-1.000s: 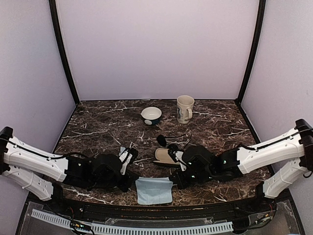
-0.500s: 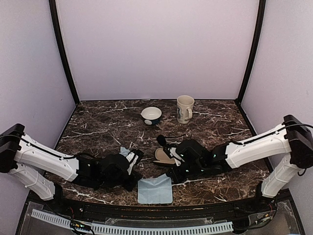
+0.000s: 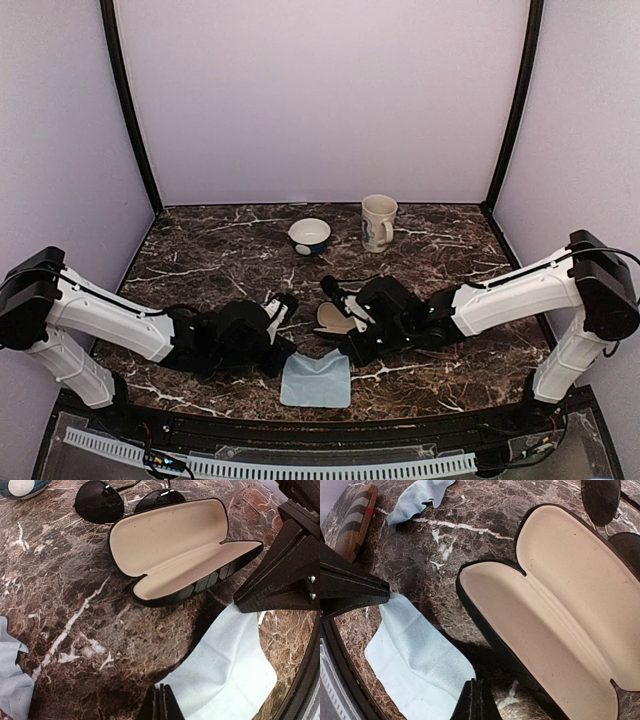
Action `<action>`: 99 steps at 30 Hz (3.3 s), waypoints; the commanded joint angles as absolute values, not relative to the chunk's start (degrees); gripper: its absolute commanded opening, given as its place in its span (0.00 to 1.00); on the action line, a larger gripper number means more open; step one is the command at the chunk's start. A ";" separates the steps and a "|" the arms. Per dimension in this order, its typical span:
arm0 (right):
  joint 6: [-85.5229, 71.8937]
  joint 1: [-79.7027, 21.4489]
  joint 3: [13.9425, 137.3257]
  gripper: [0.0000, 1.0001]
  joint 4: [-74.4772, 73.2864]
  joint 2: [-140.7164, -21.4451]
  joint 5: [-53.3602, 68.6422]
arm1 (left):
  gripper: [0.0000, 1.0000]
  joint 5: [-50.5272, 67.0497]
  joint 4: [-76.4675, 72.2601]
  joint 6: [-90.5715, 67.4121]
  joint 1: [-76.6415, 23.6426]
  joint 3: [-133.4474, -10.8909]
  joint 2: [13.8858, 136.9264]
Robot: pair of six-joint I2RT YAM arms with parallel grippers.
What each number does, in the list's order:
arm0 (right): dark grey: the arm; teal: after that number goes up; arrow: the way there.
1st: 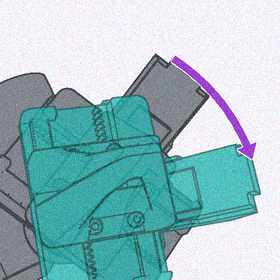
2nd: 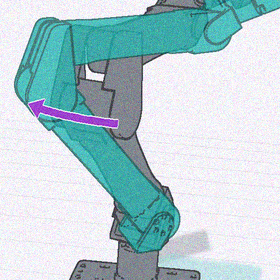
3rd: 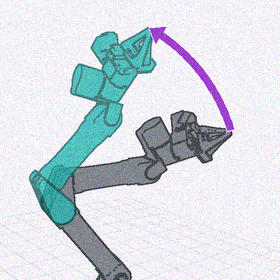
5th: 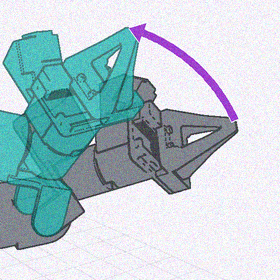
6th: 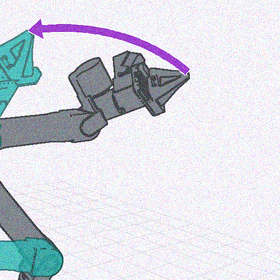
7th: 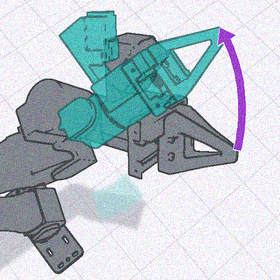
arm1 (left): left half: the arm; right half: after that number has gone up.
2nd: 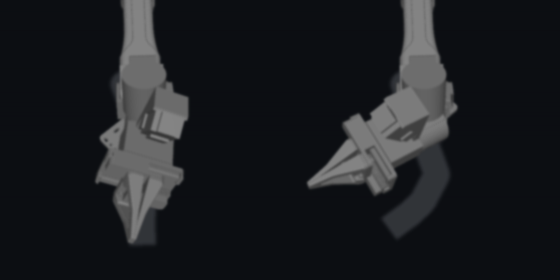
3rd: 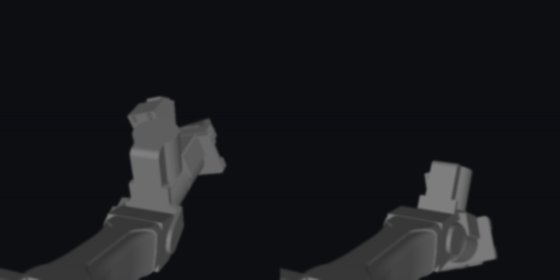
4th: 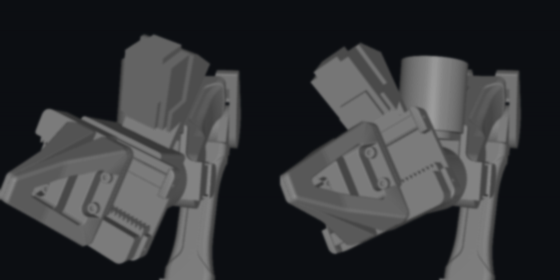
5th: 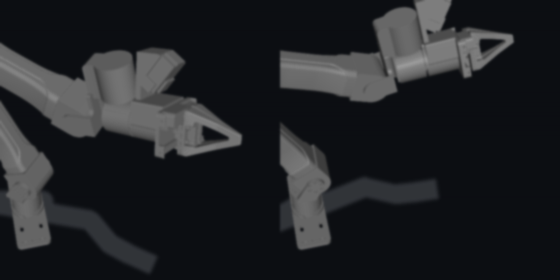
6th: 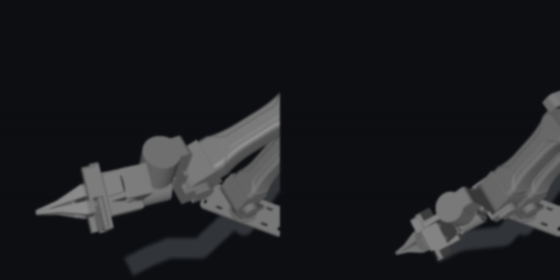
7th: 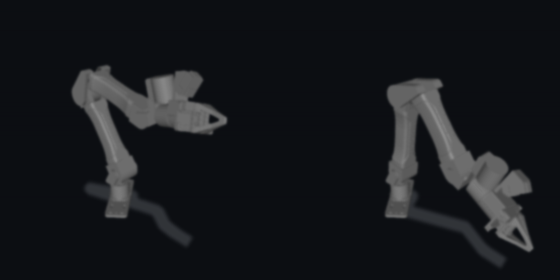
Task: Organize the sunglasses
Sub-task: Fold the glasses cleaning cloth at the corner of the board.
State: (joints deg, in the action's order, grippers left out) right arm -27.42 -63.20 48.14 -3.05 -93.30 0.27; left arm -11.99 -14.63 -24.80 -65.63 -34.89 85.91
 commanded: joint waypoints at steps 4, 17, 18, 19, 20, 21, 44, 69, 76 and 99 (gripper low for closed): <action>-26.25 -62.80 47.00 0.00 0.20 -92.69 3.88 | 0.00 -9.08 -17.28 -24.78 -65.48 -33.55 84.92; -27.16 -64.23 44.62 0.00 0.54 -91.74 5.80 | 0.00 -7.47 -14.04 -25.63 -66.54 -31.34 81.04; -27.37 -64.44 44.38 0.00 0.61 -91.69 5.80 | 0.00 -7.48 -13.71 -25.74 -66.72 -31.33 80.77; -27.56 -64.61 44.24 0.00 0.61 -91.73 5.88 | 0.00 -7.43 -13.47 -25.87 -66.97 -31.13 80.63; -27.78 -64.79 44.17 0.00 0.65 -91.73 5.89 | 0.00 -7.44 -13.23 -25.92 -67.24 -31.04 80.60; -27.85 -65.04 44.17 0.00 0.55 -91.70 5.89 | 0.00 -7.42 -12.98 -26.07 -67.50 -31.03 80.60; -30.58 -68.50 41.51 0.02 1.56 -88.51 5.58 | 0.00 -9.95 -9.23 -29.88 -71.60 -31.01 81.97; -32.38 -71.13 38.73 0.10 3.75 -89.03 5.67 | 0.00 -8.81 -8.64 -28.91 -73.97 -30.83 84.54; -33.08 -72.33 38.12 0.13 4.46 -88.87 5.83 | 0.05 -8.42 -7.21 -29.34 -74.93 -30.95 84.07; -36.76 -75.45 37.96 0.33 -0.22 -82.73 -0.56 | 0.39 -6.57 -0.25 -30.13 -77.12 -29.71 74.72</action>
